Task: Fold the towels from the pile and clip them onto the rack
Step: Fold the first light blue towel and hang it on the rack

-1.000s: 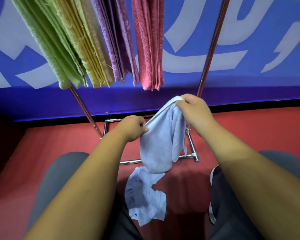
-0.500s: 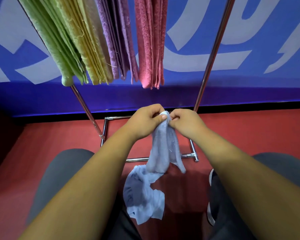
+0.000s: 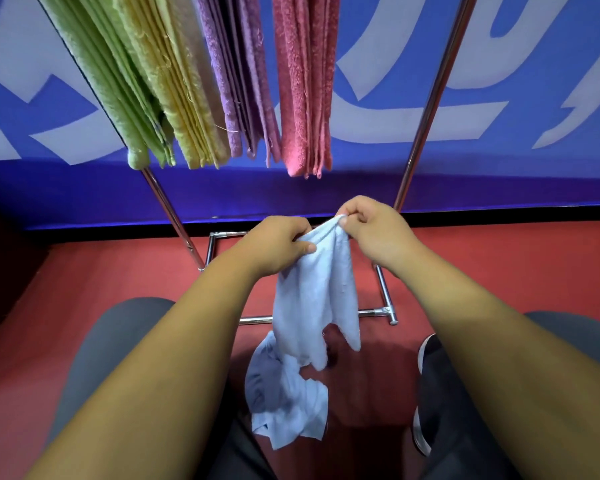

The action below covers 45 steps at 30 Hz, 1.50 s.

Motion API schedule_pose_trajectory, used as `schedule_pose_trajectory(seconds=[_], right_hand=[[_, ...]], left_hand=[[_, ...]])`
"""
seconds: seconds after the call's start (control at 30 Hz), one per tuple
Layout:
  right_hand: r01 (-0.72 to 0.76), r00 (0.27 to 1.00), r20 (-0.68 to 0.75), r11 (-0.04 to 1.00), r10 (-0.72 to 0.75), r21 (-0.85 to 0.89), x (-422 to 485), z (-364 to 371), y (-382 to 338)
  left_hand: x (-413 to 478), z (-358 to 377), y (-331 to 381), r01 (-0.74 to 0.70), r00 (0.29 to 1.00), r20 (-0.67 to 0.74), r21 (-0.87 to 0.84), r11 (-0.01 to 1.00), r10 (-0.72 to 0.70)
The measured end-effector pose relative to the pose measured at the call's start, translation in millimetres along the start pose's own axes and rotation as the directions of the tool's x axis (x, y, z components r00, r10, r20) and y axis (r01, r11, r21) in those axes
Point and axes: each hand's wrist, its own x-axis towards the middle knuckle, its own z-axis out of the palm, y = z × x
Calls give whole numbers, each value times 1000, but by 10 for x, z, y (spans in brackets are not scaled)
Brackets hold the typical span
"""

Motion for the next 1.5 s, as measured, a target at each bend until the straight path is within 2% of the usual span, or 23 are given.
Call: schedule_pose_trajectory(seconds=[0.1, 0.2, 0.3, 0.4, 0.47, 0.53, 0.63, 0.77, 0.87, 0.93, 1.0, 1.1, 1.17, 1.2, 1.3, 1.5], right_hand=[[-23, 986, -165, 997, 36, 79, 53, -73, -36], [-72, 970, -224, 994, 88, 81, 104, -179, -39], [-132, 990, -63, 989, 128, -72, 69, -144, -4], [-85, 974, 203, 990, 105, -109, -50, 14, 26], [-24, 961, 270, 993, 53, -113, -76, 106, 42], [31, 966, 257, 986, 11, -161, -78, 127, 24], [14, 975, 220, 991, 17, -136, -51, 113, 22], [7, 991, 136, 997, 4, -75, -10, 61, 9], [-1, 1000, 15, 1000, 1, 1, 23, -6, -25], [-32, 995, -93, 995, 41, 97, 60, -81, -40], [-60, 982, -165, 982, 91, 181, 107, -158, -33], [-114, 981, -145, 989, 128, 99, 140, -191, 6], [-163, 984, -82, 985, 158, -58, 118, -155, 45], [-175, 984, -46, 976, 170, -129, 95, -125, 56], [-137, 989, 27, 963, 147, -232, 37, -33, 66], [1, 997, 74, 996, 6, -85, -14, 21, -61]], left_hand=[[10, -10, -90, 61, 997, 32, 140, 988, -66], [12, -33, -104, 62, 997, -54, 77, 995, -58], [13, -37, -8, -42, 986, -163, -101, 994, 25], [5, 17, 111, -101, 986, -150, -219, 971, 69], [13, 56, 154, -100, 990, -119, -223, 970, 75], [23, 69, 185, -105, 990, -114, -215, 971, 81], [43, 24, 176, -77, 993, -107, -177, 981, 58], [104, -11, 26, 28, 999, -46, 82, 996, -24], [120, -53, -115, 127, 992, -33, 140, 982, -123], [137, -94, -190, 181, 981, -77, 26, 983, -178], [152, -115, -206, 187, 965, -124, -290, 939, -230], [162, -137, -132, 75, 945, -166, -725, 684, -280], [170, -146, -79, 41, 946, -134, -855, 516, -296], [171, -145, -53, 34, 949, -121, -878, 477, -292], [187, -90, -8, 35, 959, -106, -877, 479, -263], [201, 31, 47, 26, 969, -157, -704, 709, -192]])
